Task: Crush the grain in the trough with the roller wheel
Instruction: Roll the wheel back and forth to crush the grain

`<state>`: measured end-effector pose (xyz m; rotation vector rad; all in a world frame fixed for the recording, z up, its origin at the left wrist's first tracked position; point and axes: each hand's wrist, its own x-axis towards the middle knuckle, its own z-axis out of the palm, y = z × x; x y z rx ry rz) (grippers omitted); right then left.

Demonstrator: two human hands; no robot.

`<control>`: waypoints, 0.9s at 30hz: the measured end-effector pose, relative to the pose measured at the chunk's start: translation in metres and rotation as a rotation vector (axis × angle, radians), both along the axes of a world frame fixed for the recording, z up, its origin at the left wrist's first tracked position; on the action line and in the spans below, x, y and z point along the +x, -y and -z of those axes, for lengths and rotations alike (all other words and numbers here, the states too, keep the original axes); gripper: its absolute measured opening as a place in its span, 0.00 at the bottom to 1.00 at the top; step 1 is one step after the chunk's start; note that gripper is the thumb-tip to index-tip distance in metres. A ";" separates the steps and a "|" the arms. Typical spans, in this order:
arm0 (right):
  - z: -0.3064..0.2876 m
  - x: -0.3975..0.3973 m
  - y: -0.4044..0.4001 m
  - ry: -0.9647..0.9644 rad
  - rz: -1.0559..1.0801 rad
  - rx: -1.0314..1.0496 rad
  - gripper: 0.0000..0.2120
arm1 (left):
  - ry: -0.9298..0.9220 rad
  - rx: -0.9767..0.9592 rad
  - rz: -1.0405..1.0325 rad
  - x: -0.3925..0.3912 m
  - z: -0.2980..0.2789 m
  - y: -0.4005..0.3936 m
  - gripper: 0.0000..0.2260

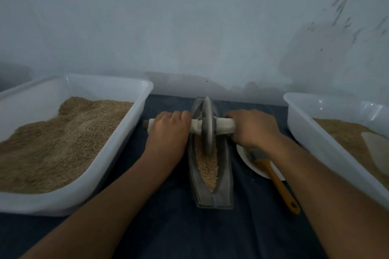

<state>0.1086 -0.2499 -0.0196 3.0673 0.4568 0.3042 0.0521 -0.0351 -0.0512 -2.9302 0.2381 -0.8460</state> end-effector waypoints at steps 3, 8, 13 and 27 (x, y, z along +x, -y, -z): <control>0.009 -0.020 0.005 0.040 0.022 0.050 0.14 | 0.002 0.026 0.024 -0.017 0.001 0.002 0.15; 0.011 -0.049 0.010 0.067 0.009 0.091 0.14 | -0.022 0.084 0.047 -0.040 -0.002 0.002 0.25; 0.016 -0.070 0.012 0.212 -0.010 0.046 0.12 | -0.034 0.077 0.072 -0.055 0.001 -0.002 0.33; 0.011 -0.012 0.004 0.056 0.010 0.029 0.18 | -0.023 0.036 0.005 0.000 0.000 -0.002 0.17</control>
